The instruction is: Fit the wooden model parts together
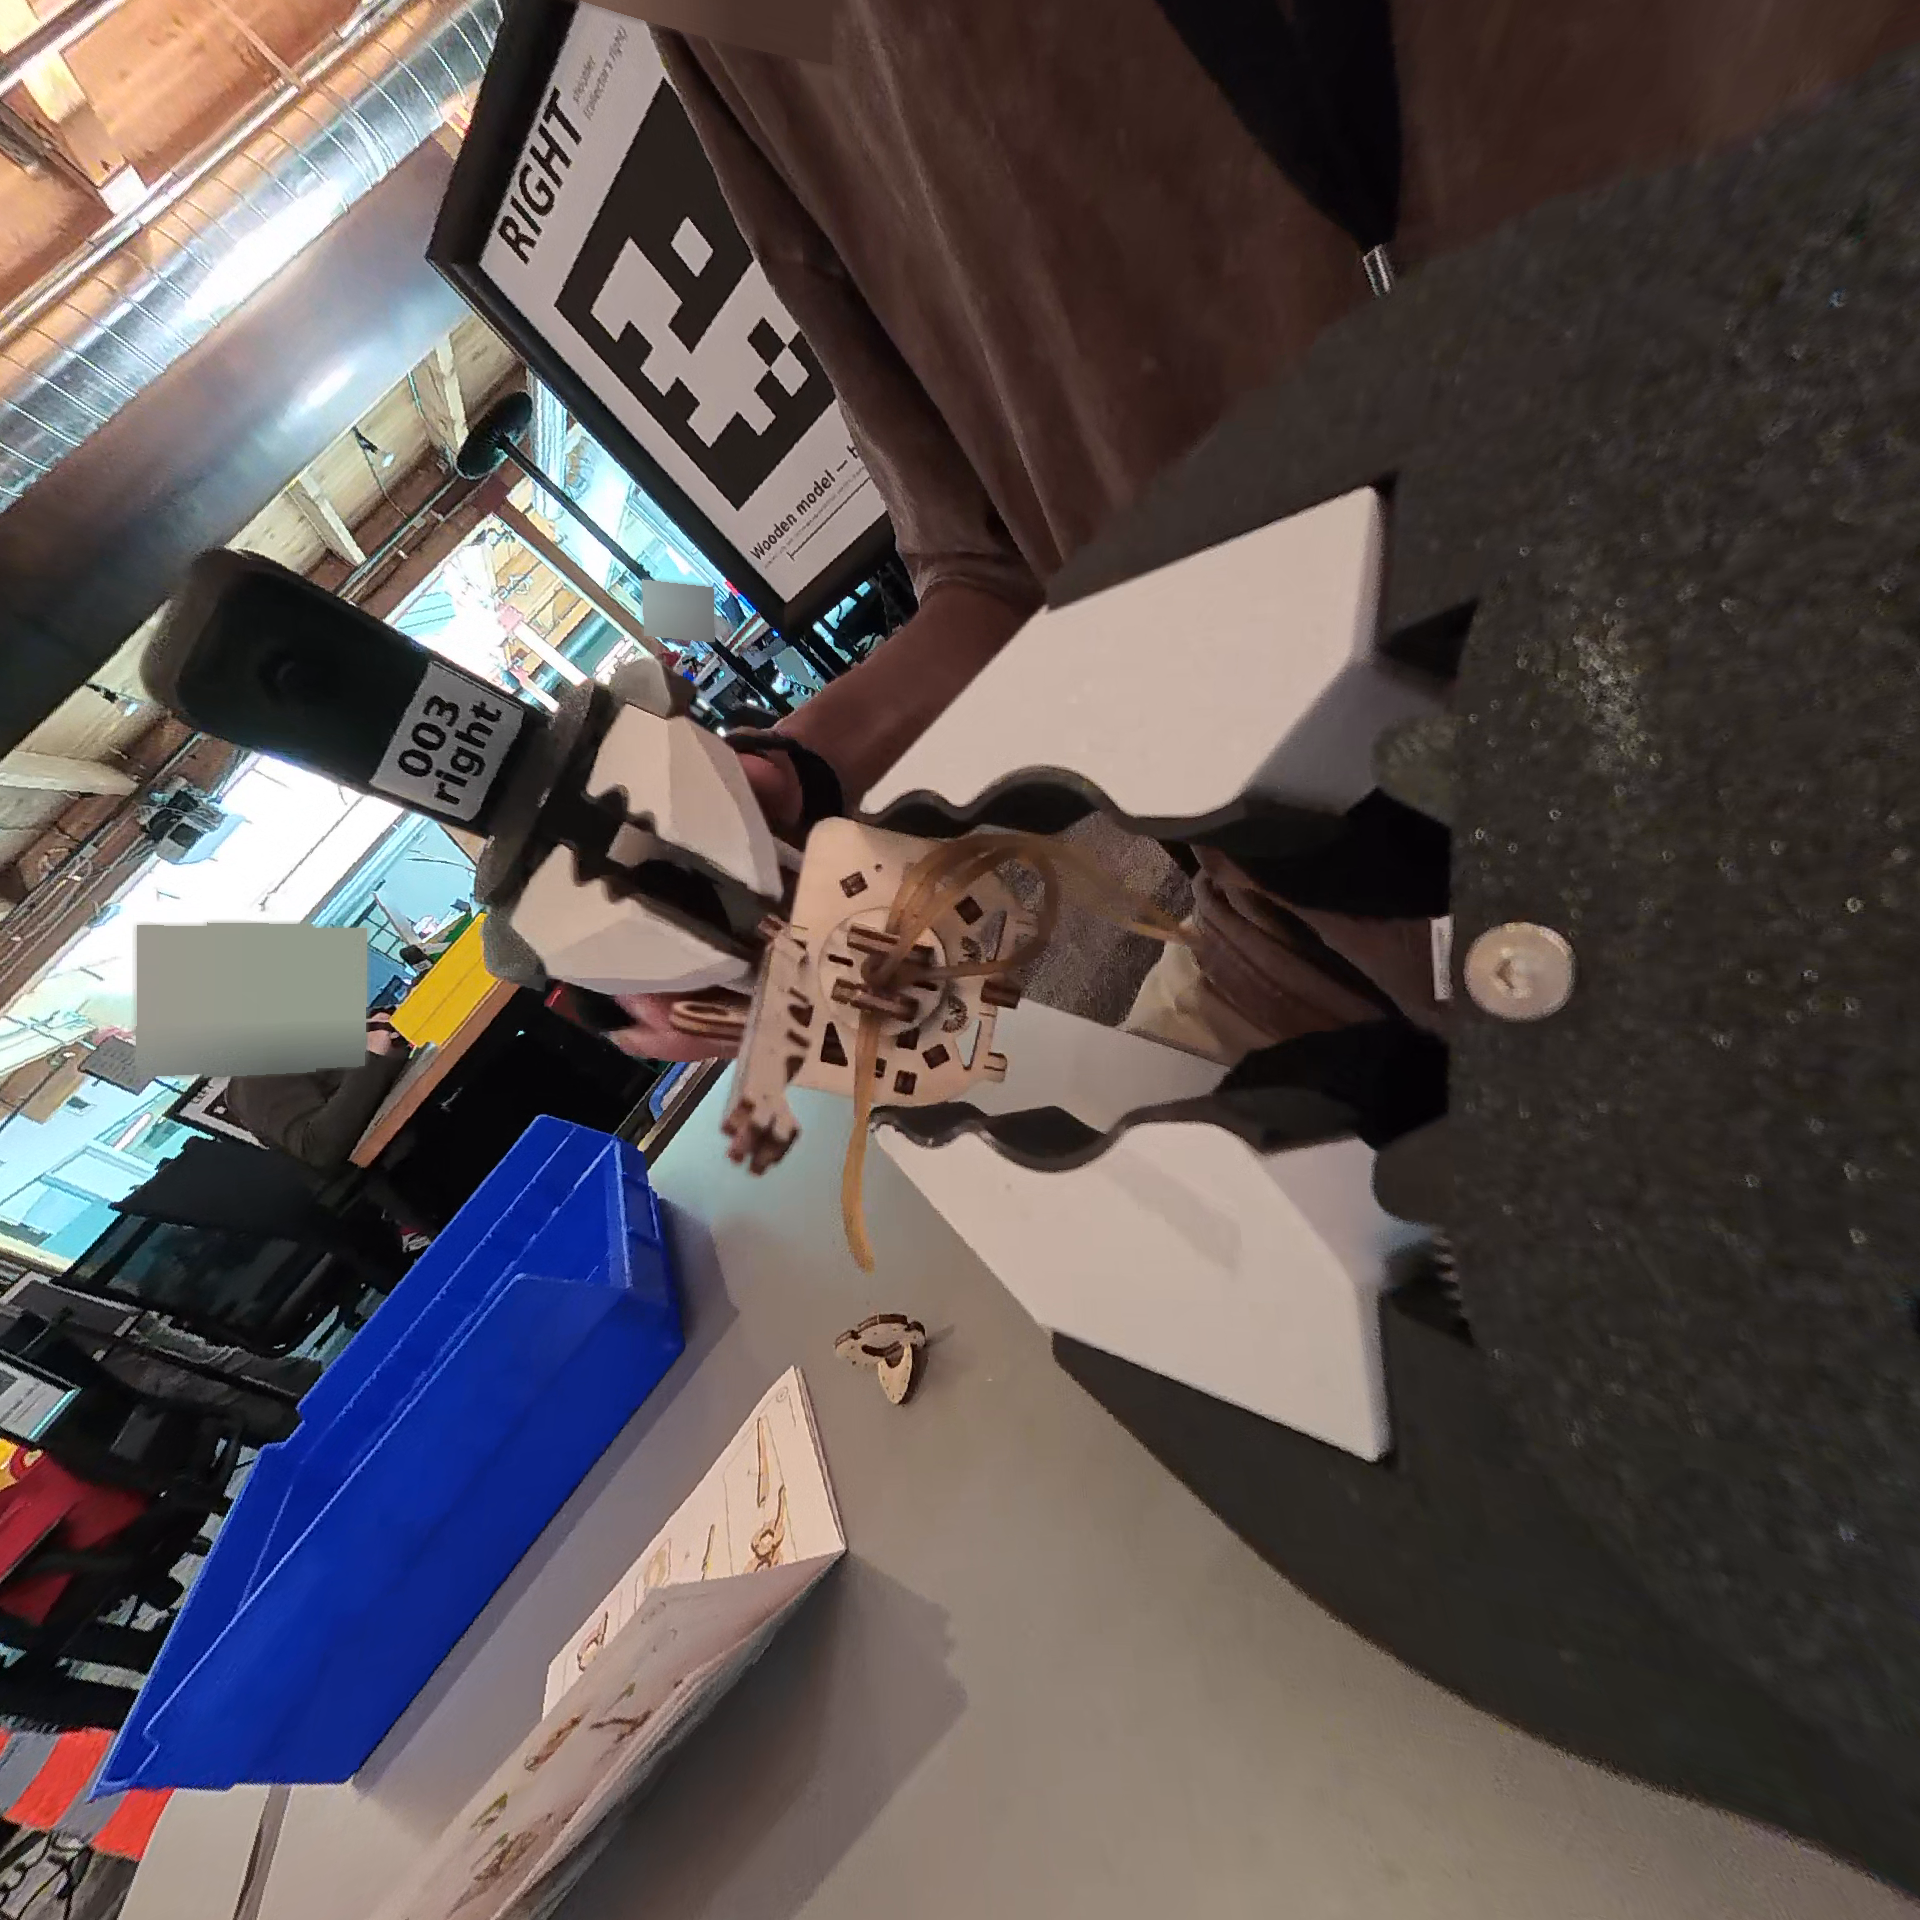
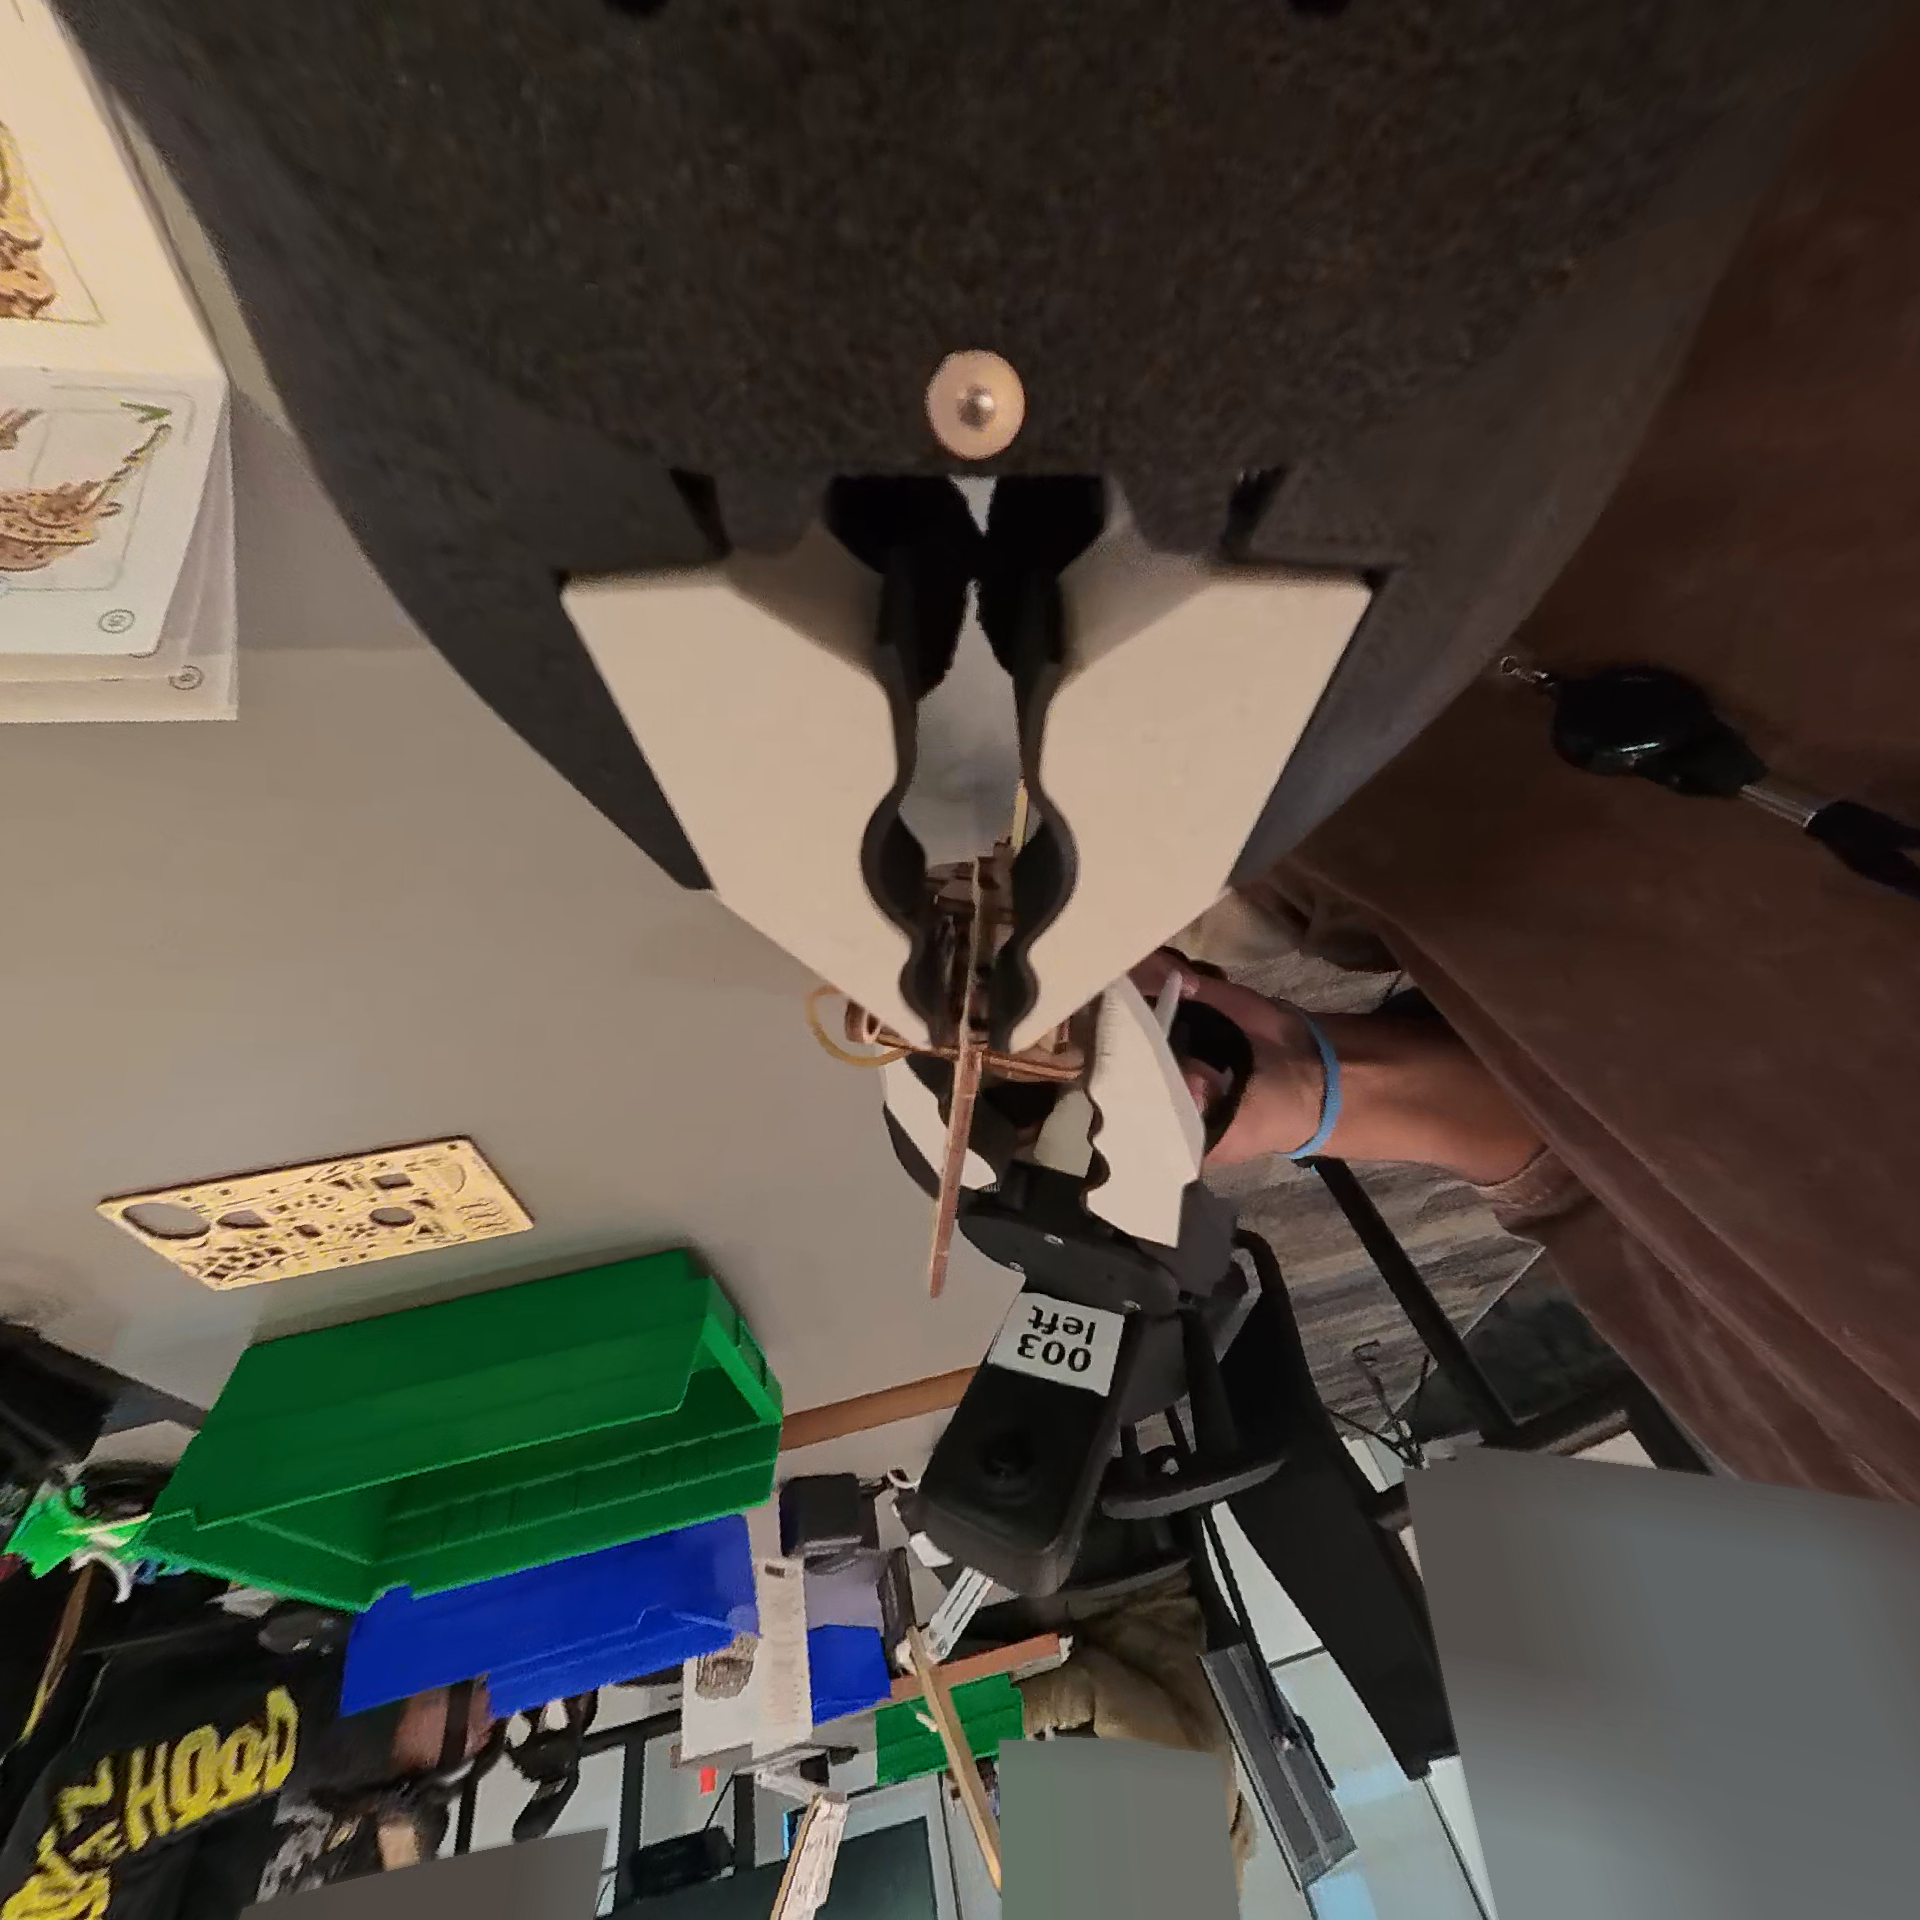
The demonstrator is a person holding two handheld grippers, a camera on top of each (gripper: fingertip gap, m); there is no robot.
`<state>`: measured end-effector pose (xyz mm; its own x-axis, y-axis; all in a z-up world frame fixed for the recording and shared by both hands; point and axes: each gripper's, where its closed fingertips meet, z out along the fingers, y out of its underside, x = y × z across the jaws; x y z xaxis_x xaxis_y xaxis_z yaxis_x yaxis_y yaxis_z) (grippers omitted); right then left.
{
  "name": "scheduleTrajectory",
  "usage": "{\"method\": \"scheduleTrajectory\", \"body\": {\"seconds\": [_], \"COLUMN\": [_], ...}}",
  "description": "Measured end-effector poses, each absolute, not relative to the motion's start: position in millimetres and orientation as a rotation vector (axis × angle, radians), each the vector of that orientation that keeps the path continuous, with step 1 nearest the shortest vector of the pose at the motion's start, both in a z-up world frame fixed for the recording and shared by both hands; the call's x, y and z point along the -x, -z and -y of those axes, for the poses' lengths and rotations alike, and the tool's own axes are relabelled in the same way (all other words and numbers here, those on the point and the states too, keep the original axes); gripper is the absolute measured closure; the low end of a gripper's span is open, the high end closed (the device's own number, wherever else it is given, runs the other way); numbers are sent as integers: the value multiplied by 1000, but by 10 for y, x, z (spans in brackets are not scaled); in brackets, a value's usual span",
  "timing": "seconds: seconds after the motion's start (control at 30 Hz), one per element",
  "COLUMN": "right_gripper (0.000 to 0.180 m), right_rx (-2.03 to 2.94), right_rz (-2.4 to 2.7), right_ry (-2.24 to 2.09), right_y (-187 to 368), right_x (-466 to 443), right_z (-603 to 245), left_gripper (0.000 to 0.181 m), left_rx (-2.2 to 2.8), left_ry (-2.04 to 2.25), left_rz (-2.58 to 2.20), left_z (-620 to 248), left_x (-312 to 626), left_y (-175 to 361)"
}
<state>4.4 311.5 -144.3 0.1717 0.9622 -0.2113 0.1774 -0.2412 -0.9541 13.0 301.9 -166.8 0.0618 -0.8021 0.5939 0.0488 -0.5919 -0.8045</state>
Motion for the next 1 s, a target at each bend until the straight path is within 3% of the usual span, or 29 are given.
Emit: {"method": "scheduleTrajectory", "body": {"seconds": [0.3, 0.5, 0.6, 1.0], "right_gripper": [166, 167, 176, 177], "right_rx": [1566, 1598, 1579, 1612], "right_rz": [1139, 1184, 1177, 1109], "right_ry": [-1066, -1065, -1073, -1256], "right_y": [1374, 1572, 1562, 1552], "right_x": [-246, -117, -100, -82], "right_z": [-3131, -3087, -3079, -3042], "left_gripper": [131, 131, 131, 131], "left_rx": [1655, 1650, 1649, 1618], "left_ry": [1591, 1591, 1590, 1619], "left_rz": [-730, -726, -731, -690], "left_z": [-3094, -3099, -3086, -3090], "left_x": [-10, 3, -4, 1], "left_y": [1619, 1601, 1601, 1549]}}
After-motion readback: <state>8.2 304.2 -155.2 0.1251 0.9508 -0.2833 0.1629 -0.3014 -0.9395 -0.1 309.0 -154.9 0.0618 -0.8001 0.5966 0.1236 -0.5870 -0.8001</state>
